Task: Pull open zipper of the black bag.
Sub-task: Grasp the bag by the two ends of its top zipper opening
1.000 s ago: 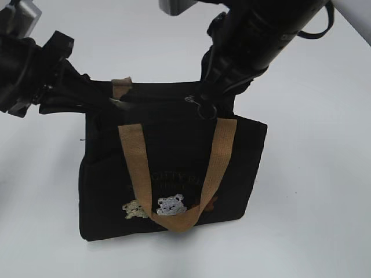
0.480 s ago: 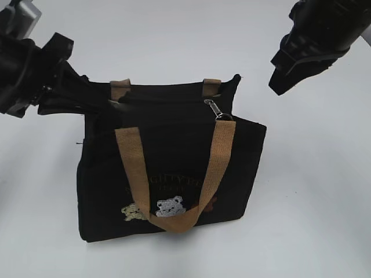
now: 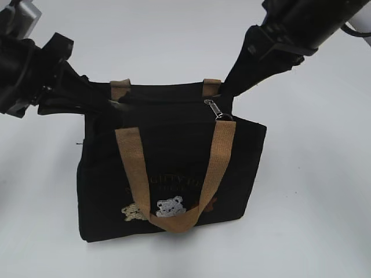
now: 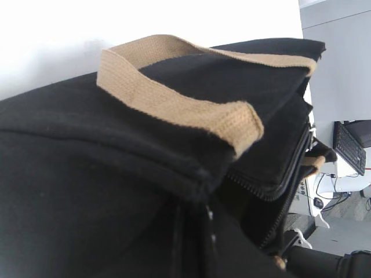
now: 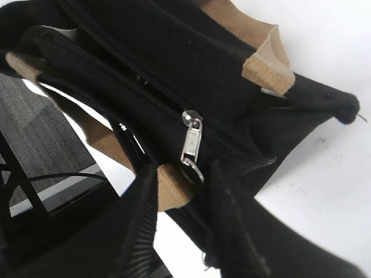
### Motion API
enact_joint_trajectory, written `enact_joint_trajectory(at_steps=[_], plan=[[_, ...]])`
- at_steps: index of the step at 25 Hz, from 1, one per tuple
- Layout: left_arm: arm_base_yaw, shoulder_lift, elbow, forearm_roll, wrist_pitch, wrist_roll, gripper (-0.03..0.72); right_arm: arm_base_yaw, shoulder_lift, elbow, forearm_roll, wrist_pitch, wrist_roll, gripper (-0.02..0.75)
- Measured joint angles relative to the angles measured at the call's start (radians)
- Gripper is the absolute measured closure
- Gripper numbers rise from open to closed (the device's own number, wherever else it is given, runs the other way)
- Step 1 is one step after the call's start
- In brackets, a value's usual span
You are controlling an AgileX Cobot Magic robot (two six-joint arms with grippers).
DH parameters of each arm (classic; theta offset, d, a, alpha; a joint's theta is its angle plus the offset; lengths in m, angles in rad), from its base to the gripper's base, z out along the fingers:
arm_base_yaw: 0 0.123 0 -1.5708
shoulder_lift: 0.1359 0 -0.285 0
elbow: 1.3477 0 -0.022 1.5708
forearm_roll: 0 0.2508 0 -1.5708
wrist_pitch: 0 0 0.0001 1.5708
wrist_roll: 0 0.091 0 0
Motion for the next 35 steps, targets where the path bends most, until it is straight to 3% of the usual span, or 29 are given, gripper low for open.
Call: enact_joint_trajectory(at_steps=[4, 13, 16, 22, 30, 35], plan=[[0.000, 0.000, 0.000, 0.000, 0.000, 0.000, 0.684, 0.000, 0.037, 0.000, 0.030, -0.008, -0.019, 0.458], [0.000, 0.000, 0.000, 0.000, 0.000, 0.000, 0.684, 0.054, 0.107, 0.000, 0.053, -0.033, -0.047, 0.444], [0.000, 0.000, 0.000, 0.000, 0.000, 0.000, 0.684, 0.058, 0.120, 0.000, -0.015, -0.043, 0.005, 0.496], [0.000, 0.000, 0.000, -0.007, 0.002, 0.000, 0.684, 0.059, 0.120, 0.000, -0.092, -0.045, 0.037, 0.738], [0.000, 0.000, 0.000, -0.006, 0.003, 0.000, 0.684, 0.056, 0.110, 0.000, -0.164, 0.001, 0.065, 0.738], [0.000, 0.000, 0.000, -0.006, 0.003, 0.000, 0.684, 0.056, 0.085, 0.000, -0.106, -0.025, 0.061, 0.729]])
